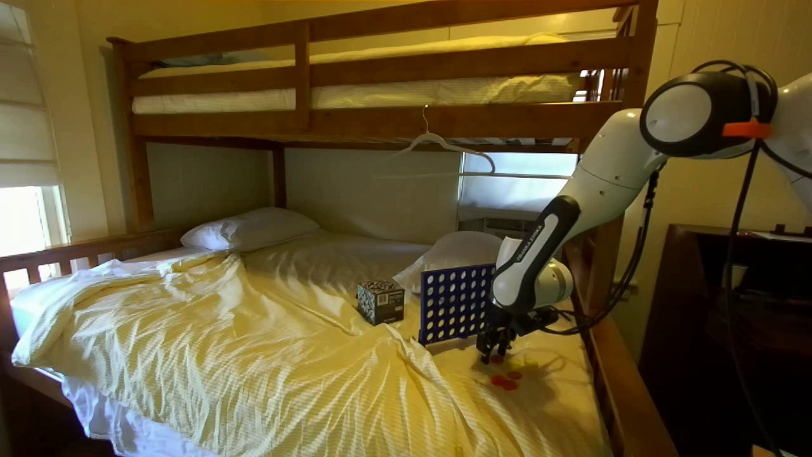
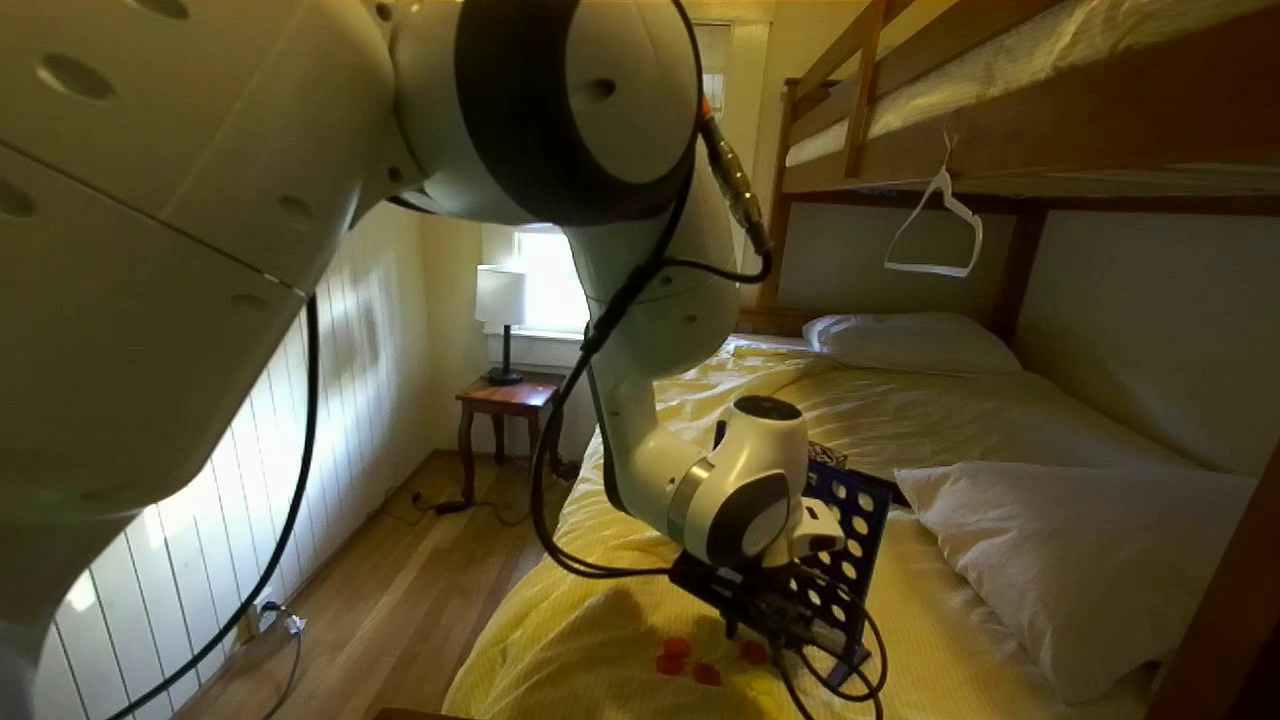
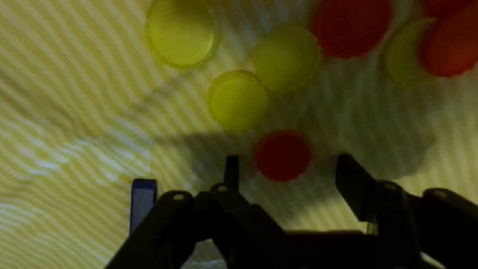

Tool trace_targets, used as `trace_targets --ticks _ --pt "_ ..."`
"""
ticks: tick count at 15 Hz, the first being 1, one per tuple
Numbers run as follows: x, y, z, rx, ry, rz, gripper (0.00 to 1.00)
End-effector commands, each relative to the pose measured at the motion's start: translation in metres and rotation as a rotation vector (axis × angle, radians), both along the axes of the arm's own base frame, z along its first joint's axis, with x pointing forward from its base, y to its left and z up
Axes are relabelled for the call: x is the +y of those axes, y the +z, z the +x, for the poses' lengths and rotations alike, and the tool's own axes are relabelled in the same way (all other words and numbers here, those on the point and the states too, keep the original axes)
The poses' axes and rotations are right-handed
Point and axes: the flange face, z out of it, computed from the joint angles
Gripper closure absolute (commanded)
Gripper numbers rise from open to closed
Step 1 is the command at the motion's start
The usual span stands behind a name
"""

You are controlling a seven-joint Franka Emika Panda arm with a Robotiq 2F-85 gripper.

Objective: Pick up the orange chip into the connect four game

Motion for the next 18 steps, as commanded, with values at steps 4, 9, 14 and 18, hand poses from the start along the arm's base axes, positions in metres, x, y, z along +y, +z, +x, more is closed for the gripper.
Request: trace_targets --ticks 4,9,14,18 --pt "0.003 -0.003 0.006 -0.019 -0.008 0.0 0.81" --pt "0.003 -0.001 0.006 -0.034 -0.007 -0.008 0.91" --pt "0.005 0.01 -0.003 -0.068 0.015 -0.021 0.91" --pt "0.009 0.025 -0.029 -0.133 0.115 -0.064 0.91"
